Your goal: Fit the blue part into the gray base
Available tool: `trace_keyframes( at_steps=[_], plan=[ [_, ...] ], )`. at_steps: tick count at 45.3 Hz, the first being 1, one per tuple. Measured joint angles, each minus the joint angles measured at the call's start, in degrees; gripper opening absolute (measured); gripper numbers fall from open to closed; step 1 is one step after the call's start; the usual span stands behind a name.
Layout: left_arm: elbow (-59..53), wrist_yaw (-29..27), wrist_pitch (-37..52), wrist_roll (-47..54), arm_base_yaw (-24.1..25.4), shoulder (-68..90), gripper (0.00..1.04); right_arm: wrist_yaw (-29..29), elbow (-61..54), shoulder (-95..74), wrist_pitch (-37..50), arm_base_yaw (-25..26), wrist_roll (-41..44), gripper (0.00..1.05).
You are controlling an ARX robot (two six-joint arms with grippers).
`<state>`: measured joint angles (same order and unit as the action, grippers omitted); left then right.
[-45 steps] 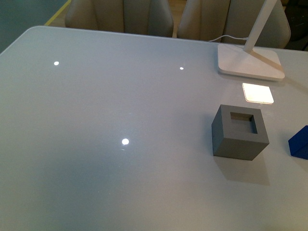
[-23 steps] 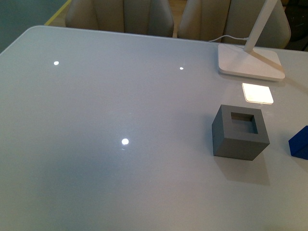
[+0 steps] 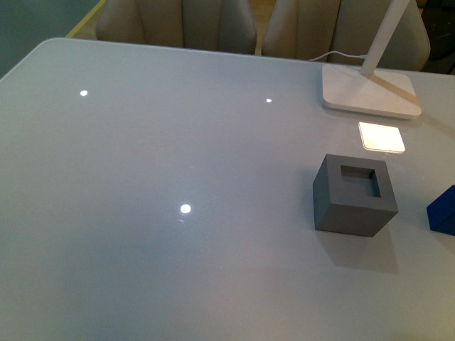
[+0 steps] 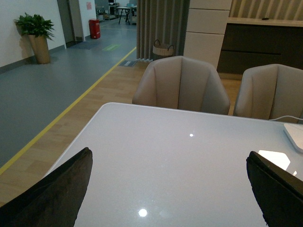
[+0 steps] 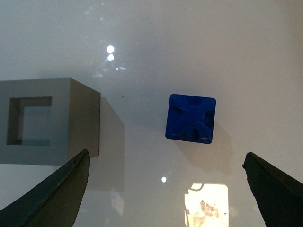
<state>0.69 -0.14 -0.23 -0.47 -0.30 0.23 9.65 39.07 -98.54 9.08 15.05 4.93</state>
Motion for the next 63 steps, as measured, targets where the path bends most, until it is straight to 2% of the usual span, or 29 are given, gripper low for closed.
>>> trace_keyframes(
  at_steps=[22, 44, 53, 56, 58, 63],
  plan=[
    [0.0, 0.0, 0.0, 0.0, 0.0, 0.0, 0.97, -2.2, 12.7, -18.1, -4.3, 1.7, 0.3, 0.96],
    [0.0, 0.0, 0.0, 0.0, 0.0, 0.0, 0.97, -2.7, 19.8, -25.0, -7.2, 0.2, -1.5, 0.95],
    [0.0, 0.0, 0.0, 0.0, 0.0, 0.0, 0.97, -2.3, 20.5, -25.3, -9.1, -0.3, -2.7, 0.66],
    [0.0, 0.0, 0.0, 0.0, 0.0, 0.0, 0.97, -2.3, 20.7, -25.3, -10.4, -0.4, -2.7, 0.51],
    [0.0, 0.0, 0.0, 0.0, 0.0, 0.0, 0.97, -2.1, 20.9, -25.2, -11.3, -0.4, -2.9, 0.47],
    [0.0, 0.0, 0.0, 0.0, 0.0, 0.0, 0.97, -2.0, 21.1, -24.7, -13.7, -0.3, -3.0, 0.45]
  ],
)
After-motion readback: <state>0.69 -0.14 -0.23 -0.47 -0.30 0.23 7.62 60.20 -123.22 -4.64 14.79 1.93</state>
